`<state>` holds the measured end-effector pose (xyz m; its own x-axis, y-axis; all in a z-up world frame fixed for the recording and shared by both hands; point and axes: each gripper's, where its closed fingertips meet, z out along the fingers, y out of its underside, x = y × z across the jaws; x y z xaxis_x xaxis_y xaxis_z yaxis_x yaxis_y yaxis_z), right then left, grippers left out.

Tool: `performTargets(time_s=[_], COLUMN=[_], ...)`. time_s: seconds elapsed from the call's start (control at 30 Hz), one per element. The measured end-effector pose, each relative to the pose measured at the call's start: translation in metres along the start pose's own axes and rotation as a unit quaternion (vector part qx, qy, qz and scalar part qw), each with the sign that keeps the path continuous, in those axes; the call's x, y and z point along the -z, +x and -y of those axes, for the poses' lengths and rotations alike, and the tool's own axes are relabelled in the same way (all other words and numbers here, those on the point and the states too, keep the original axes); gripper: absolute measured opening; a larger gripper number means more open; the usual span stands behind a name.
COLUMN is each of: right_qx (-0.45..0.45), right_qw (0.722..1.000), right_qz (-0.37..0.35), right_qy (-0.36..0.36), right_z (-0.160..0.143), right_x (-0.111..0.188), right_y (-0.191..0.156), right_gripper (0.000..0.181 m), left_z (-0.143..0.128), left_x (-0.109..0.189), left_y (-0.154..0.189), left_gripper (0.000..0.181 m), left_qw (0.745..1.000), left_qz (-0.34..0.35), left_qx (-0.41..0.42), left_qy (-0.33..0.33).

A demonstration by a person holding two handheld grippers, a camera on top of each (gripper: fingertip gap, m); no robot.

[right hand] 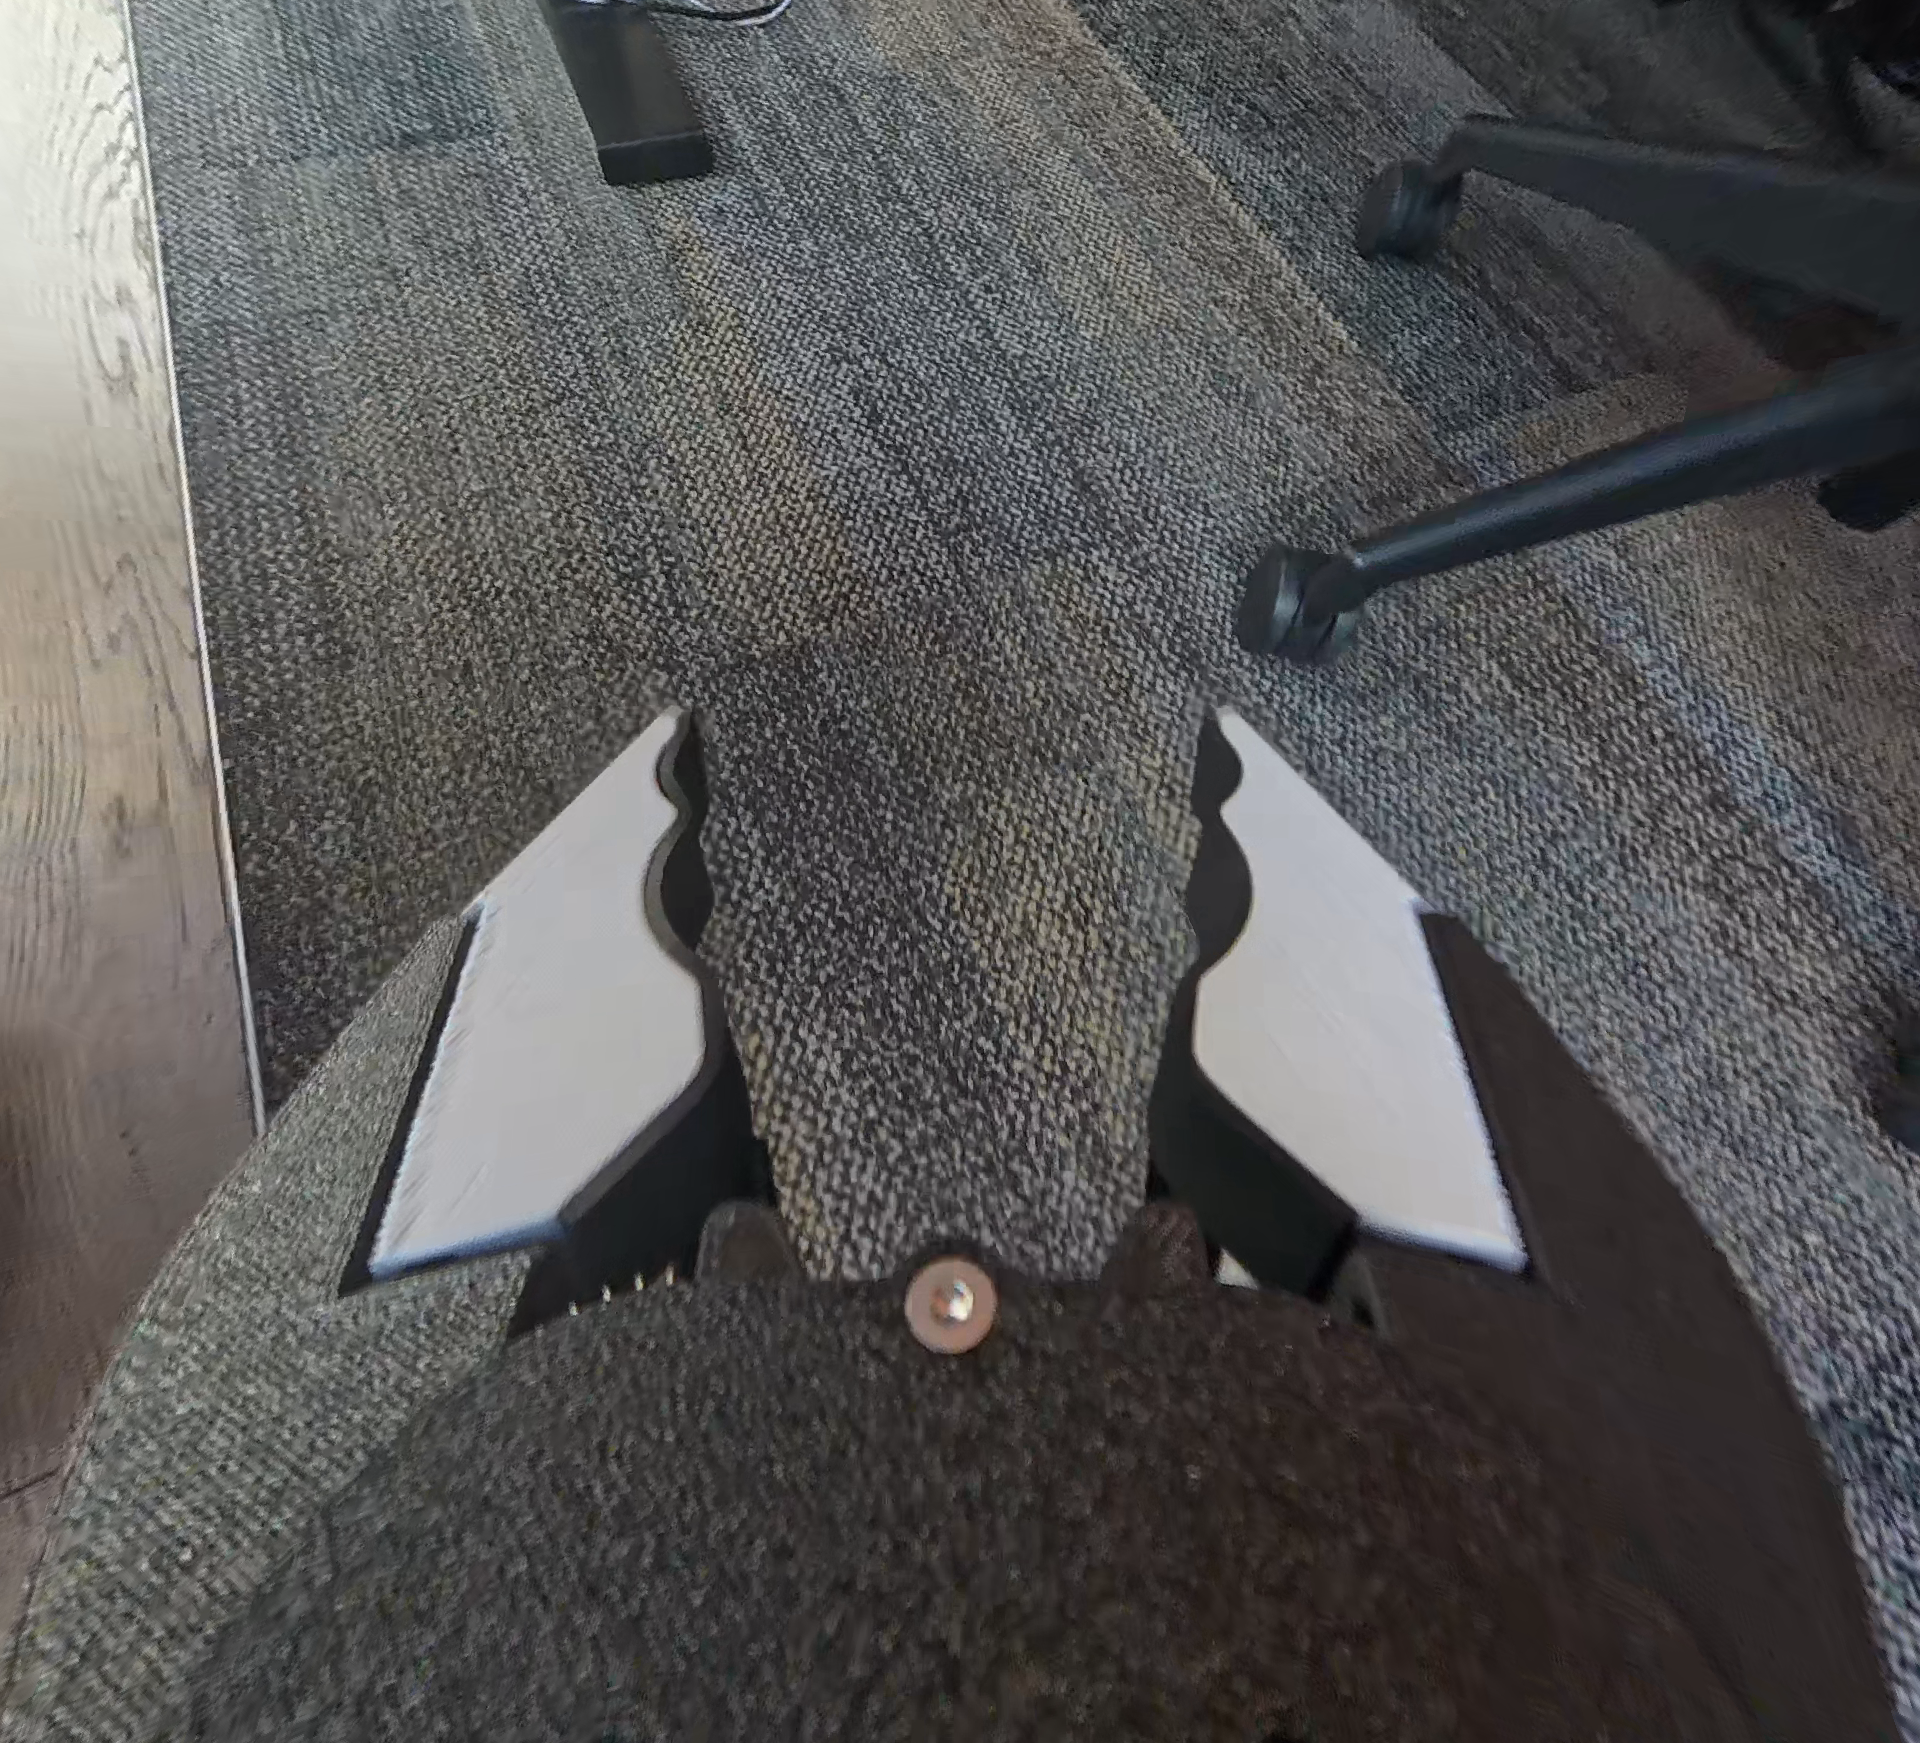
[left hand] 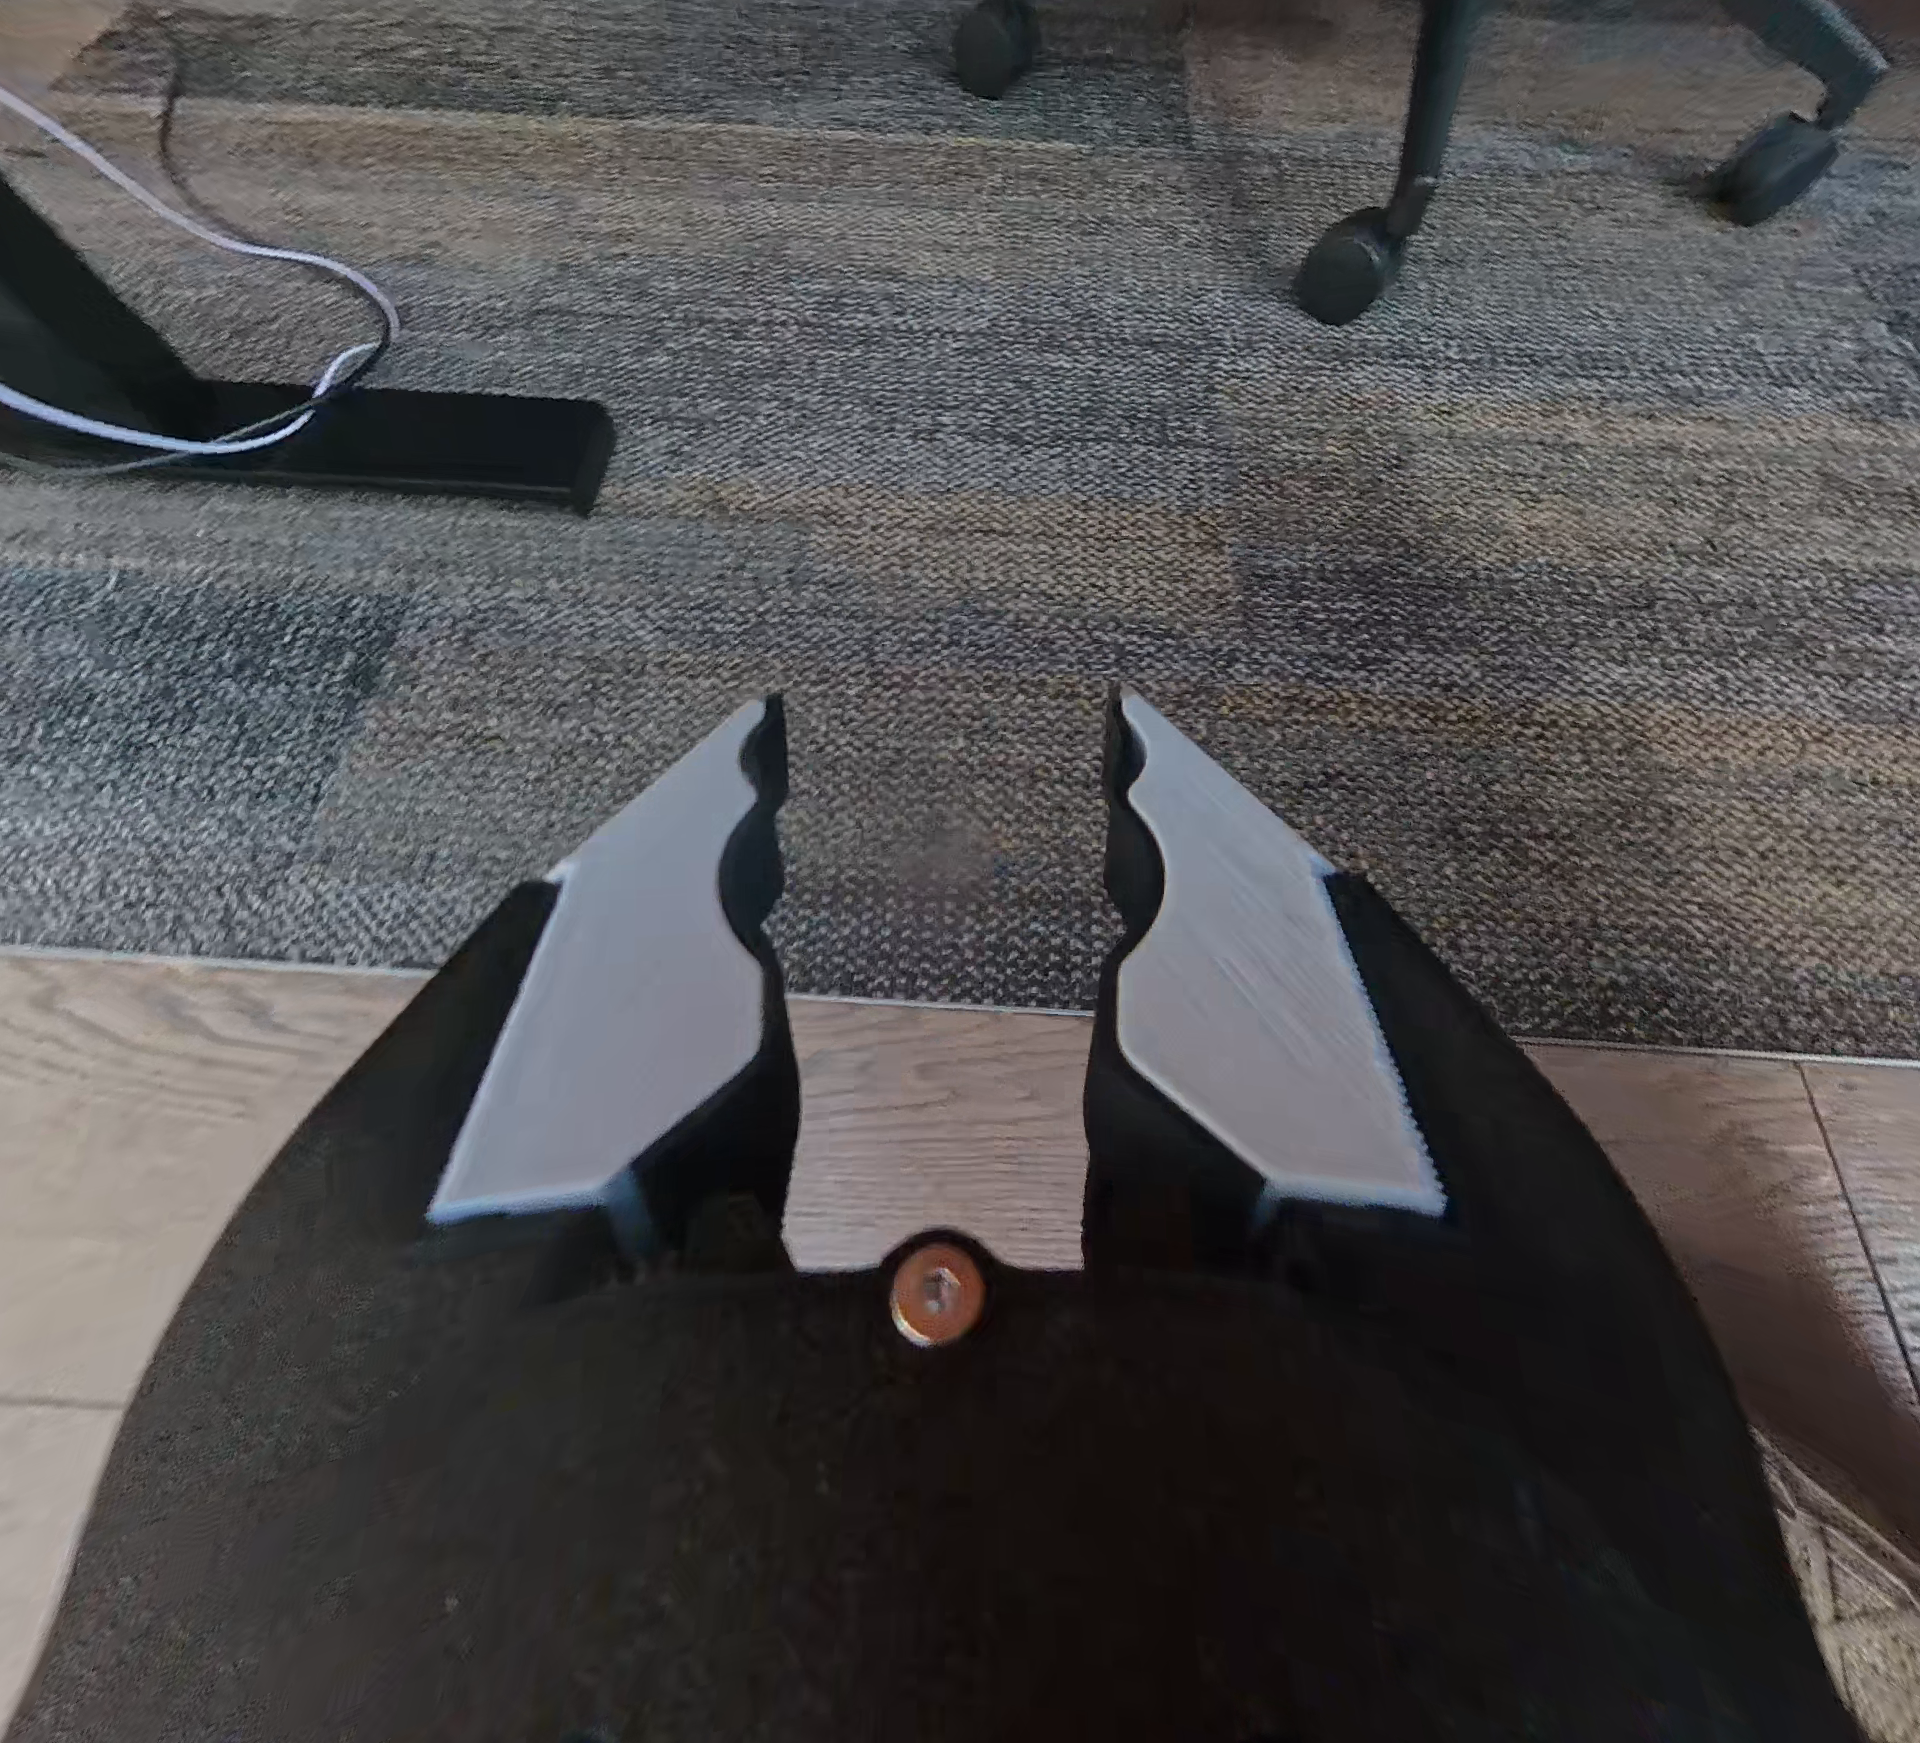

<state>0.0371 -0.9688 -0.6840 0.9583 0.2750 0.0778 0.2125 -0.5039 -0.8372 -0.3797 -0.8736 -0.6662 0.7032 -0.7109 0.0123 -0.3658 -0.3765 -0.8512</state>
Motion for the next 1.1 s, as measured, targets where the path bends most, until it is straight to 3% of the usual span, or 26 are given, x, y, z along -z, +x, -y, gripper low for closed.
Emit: performTargets(time_s=[0.1,0.17,0.4,0.5,0.63,0.73,0.87,1.0,1.1], right_qx=[-0.023,-0.029,-0.018,-0.031,-0.065,-0.1,-0.138,-0.16,-0.155], right_qw=[0.999,0.998,0.992,0.99,0.99,0.989,0.986,0.983,0.984], right_qz=[-0.034,-0.056,-0.121,-0.128,-0.11,-0.078,-0.022,0.017,0.027], right_qy=[0.001,0.002,0.026,0.047,0.065,0.078,0.091,0.084,0.081], right_z=[-0.028,-0.032,0.015,0.038,0.072,0.13,0.249,0.381,0.463], right_x=[0.031,0.056,0.129,0.128,0.098,0.073,0.06,0.086,0.118], right_y=[0.014,0.027,0.091,0.1,0.087,0.066,0.038,0.035,0.056], right_gripper=[0.094,0.094,0.094,0.092,0.089,0.087,0.087,0.087,0.087], left_z=[0.027,0.059,0.196,0.223,0.243,0.276,0.33,0.406,0.474], left_x=[-0.023,-0.04,-0.079,-0.083,-0.088,-0.074,-0.028,0.033,0.067], left_y=[0.031,0.053,0.116,0.122,0.105,0.087,0.061,0.053,0.061], left_gripper=[0.06,0.06,0.063,0.063,0.06,0.058,0.058,0.058,0.058], left_qw=[0.998,0.995,0.978,0.975,0.977,0.98,0.989,0.994,0.994], left_qz=[-0.045,-0.077,-0.148,-0.155,-0.139,-0.127,-0.106,-0.099,-0.099], left_qx=[-0.049,-0.068,-0.096,-0.083,-0.091,-0.09,-0.061,0.007,0.037], left_qy=[-0.002,0.016,0.114,0.136,0.133,0.121,0.077,0.034,0.013])
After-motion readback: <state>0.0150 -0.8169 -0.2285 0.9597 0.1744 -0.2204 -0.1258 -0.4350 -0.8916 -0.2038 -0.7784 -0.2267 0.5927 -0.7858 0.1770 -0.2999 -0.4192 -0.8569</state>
